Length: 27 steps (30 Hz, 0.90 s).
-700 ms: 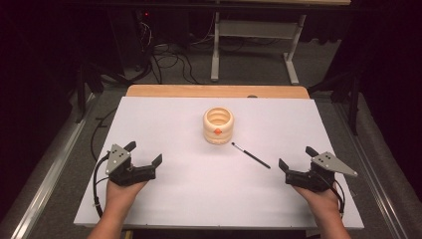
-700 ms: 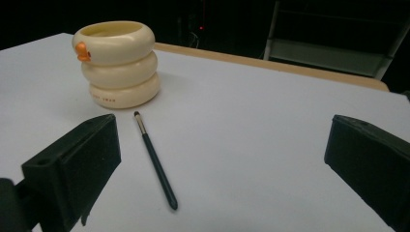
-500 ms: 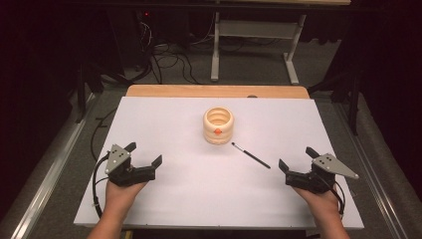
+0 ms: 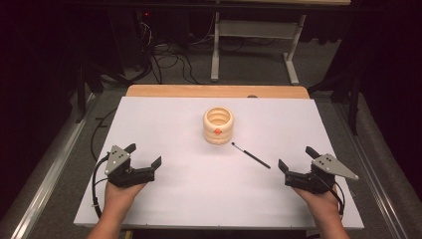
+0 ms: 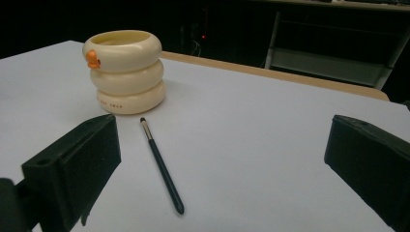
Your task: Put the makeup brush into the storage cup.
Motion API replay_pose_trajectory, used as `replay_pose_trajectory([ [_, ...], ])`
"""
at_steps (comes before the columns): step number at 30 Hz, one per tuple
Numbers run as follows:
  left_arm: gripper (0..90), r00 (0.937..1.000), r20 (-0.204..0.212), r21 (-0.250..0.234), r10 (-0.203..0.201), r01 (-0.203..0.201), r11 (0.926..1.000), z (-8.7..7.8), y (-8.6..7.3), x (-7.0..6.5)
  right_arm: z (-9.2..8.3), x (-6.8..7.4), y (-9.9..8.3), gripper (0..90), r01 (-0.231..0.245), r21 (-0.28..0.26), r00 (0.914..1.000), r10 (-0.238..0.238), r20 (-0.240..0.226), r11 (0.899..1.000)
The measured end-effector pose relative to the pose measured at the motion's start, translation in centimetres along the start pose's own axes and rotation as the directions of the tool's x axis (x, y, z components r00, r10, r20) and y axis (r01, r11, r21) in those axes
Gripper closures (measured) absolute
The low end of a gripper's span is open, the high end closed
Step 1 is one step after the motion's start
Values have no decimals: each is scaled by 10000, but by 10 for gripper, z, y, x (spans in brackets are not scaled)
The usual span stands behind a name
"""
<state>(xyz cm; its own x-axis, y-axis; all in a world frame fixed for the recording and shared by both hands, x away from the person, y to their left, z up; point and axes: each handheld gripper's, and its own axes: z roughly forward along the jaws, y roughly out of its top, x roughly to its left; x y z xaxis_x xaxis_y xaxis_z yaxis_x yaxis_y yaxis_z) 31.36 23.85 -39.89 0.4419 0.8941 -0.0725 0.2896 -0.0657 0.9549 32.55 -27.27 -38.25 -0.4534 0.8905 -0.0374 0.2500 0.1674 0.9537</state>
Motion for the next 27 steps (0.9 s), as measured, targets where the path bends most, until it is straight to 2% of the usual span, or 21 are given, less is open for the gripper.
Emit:
replay_pose_trajectory([
  [7,31,9998,179,18,24,-25,10000,-2,2,-1,0,1,0,8,-15,10,10000,15,60,10000],
  [16,20,9999,163,-74,37,-36,10000,-2,0,-2,-2,3,4,7,85,-24,9997,-84,235,10000],
  [21,17,9999,121,-123,52,-50,9999,-2,0,-2,1,5,3,7,301,327,9993,-307,193,9990],
  [24,12,9999,71,-85,75,-74,9999,-2,-1,-2,3,7,4,7,487,937,9985,-509,219,9944],
  [27,13,10000,68,56,-16,16,10000,-1,-2,0,4,8,4,7,524,1173,9981,-558,267,9917],
])
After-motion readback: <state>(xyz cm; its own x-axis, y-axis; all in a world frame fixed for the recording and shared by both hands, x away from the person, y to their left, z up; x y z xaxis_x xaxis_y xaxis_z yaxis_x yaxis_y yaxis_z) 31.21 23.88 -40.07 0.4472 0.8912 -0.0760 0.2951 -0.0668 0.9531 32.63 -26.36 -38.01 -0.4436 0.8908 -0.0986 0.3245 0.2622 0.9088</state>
